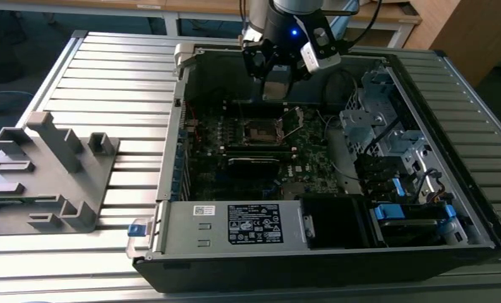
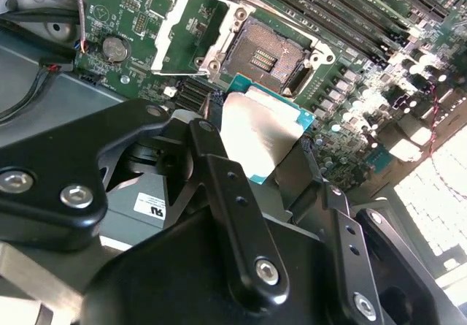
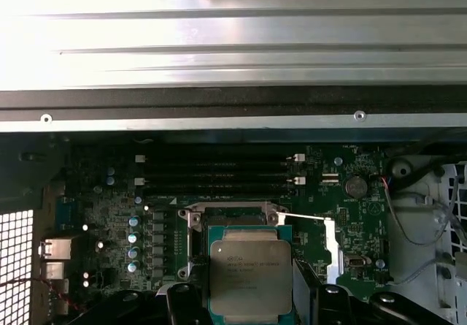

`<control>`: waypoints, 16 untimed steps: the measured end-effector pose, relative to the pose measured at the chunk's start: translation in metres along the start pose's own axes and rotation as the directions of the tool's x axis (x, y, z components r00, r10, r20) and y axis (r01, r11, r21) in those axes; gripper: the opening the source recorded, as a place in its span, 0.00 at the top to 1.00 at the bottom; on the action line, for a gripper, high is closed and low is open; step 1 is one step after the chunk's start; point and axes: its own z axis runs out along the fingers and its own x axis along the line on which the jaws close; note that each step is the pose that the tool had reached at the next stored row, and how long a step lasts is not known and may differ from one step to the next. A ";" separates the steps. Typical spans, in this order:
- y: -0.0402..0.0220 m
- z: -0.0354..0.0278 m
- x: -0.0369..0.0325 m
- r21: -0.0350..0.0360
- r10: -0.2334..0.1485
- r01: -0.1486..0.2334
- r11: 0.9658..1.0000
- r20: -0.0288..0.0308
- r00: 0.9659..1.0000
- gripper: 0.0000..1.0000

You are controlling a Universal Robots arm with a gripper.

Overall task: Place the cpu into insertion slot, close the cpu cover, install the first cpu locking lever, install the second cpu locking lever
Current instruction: 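Place the cpu into insertion slot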

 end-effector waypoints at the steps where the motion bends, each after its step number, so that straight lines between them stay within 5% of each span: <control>1: 0.0000 0.0000 0.0000 0.000 0.000 0.000 1.000 0.000 1.000 0.46; 16: -0.0007 0.0075 -0.0001 0.000 0.000 0.000 1.000 0.000 1.000 0.46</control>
